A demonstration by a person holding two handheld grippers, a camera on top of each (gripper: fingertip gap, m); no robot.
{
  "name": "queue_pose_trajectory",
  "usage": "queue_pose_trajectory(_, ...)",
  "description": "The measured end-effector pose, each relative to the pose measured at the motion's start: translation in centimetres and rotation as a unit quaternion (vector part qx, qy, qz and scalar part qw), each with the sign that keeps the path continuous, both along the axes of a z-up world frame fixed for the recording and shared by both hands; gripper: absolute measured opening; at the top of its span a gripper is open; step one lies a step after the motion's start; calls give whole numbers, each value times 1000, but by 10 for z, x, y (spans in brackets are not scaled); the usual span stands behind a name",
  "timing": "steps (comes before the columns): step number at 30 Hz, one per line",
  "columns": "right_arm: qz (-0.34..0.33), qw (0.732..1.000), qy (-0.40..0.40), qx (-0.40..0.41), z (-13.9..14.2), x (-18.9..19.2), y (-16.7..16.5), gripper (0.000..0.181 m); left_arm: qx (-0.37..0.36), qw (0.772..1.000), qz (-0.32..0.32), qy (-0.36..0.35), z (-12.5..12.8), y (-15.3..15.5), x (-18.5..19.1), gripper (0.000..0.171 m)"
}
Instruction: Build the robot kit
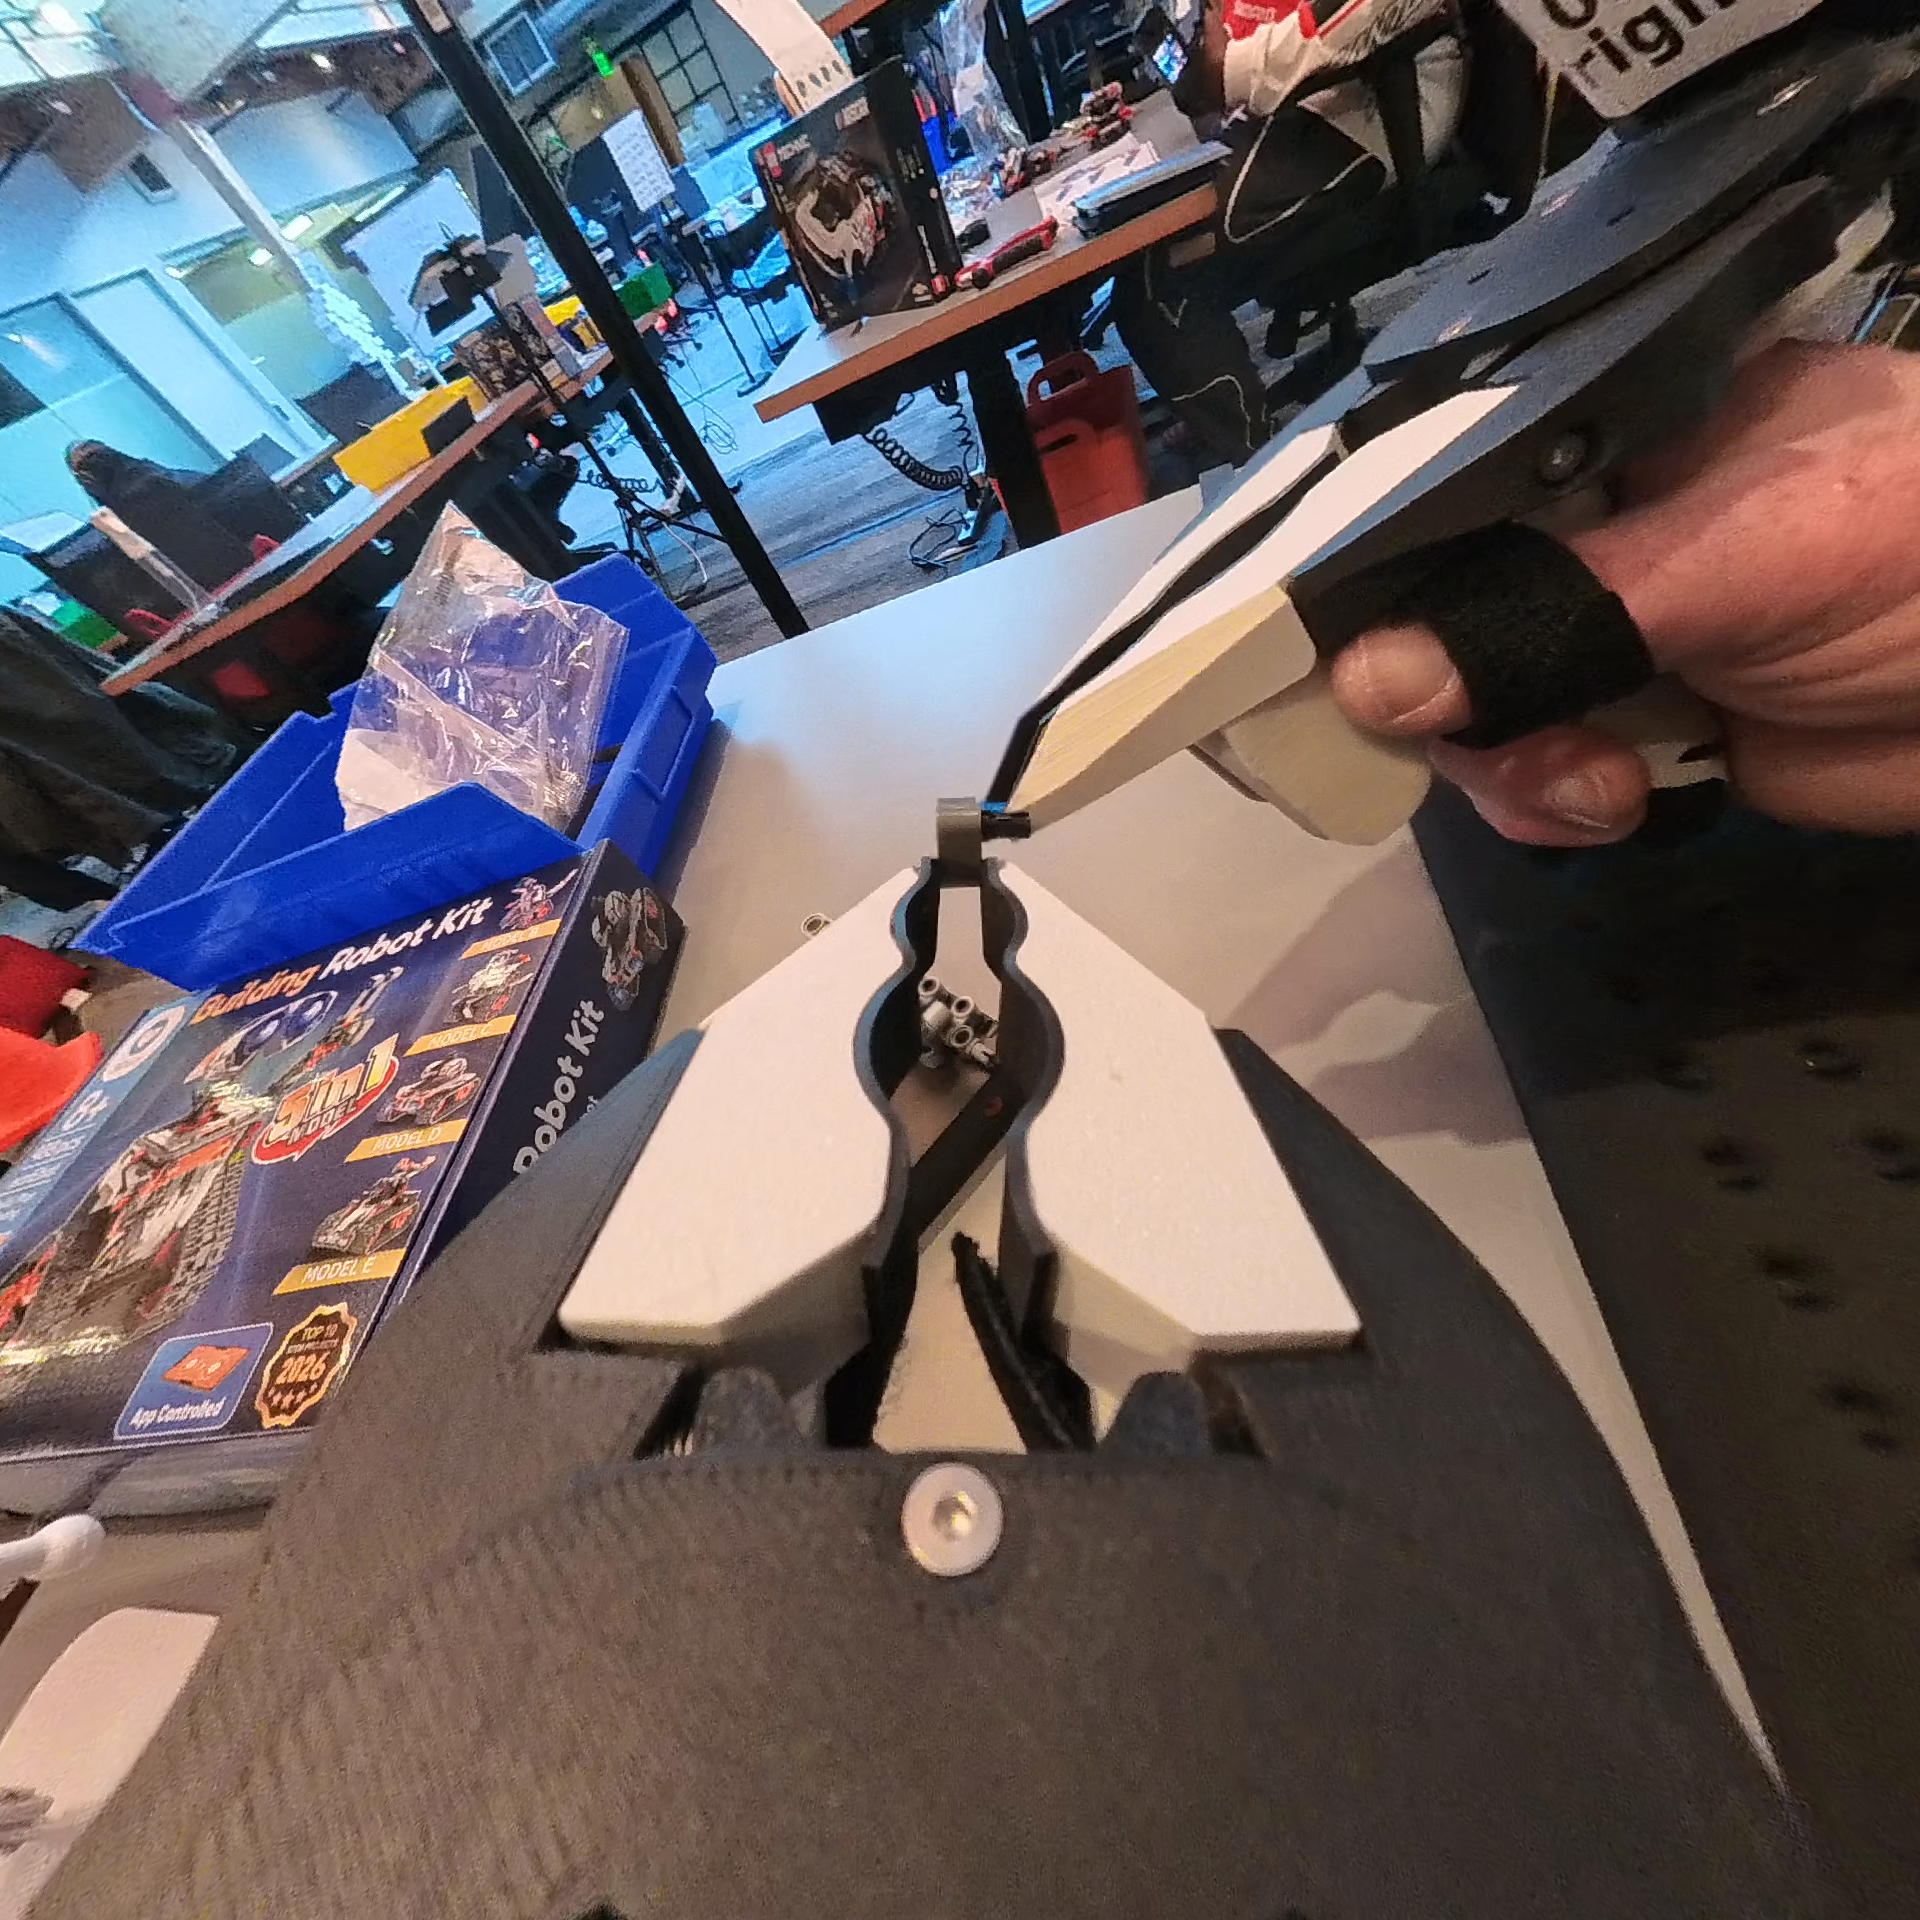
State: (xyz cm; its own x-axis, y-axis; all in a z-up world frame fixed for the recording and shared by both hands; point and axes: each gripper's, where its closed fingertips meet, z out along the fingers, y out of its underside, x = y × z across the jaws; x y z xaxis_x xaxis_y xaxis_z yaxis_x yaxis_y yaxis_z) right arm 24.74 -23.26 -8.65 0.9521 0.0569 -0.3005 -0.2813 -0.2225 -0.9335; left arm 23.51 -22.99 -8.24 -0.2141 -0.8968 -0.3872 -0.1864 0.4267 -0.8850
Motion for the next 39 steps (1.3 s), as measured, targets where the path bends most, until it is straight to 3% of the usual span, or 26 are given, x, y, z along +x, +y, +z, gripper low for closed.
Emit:
queue_pose_trajectory(7,3,1000,-17,-4,-3,8,-4,2,2,998,-40,39,-12,-8,-5,9)
queue_pose_trajectory(9,-4,999,-33,-14,-6,13,-6,2,-2,996,-76,45,-9,-9,-9,27)
queue_pose_trajectory(14,-5,996,-70,-51,-20,18,-9,2,7,986,-97,135,-16,36,-3,42)
queue_pose_trajectory(20,20,988,-108,-108,-39,10,-6,2,68,928,-138,339,-84,78,11,49)
queue_pose_trajectory(24,26,980,-133,-143,-52,10,-6,2,46,915,-149,373,-89,77,26,55)
queue_pose_trajectory(26,27,976,-147,-157,-56,12,-6,2,33,908,-152,390,-91,71,24,47)
queue_pose_trajectory(30,31,971,-158,-176,-63,20,-5,2,-12,911,-95,400,-92,62,18,46)
queue_pose_trajectory(34,38,966,-173,-190,-69,26,-5,2,-85,919,23,384,-92,54,8,46)
queue_pose_trajectory(37,45,962,-186,-193,-72,28,-4,2,-85,922,43,376,-89,43,-6,37)
queue_pose_trajectory(39,56,962,-187,-193,-73,26,-4,2,-76,925,36,371,-82,43,-10,42)
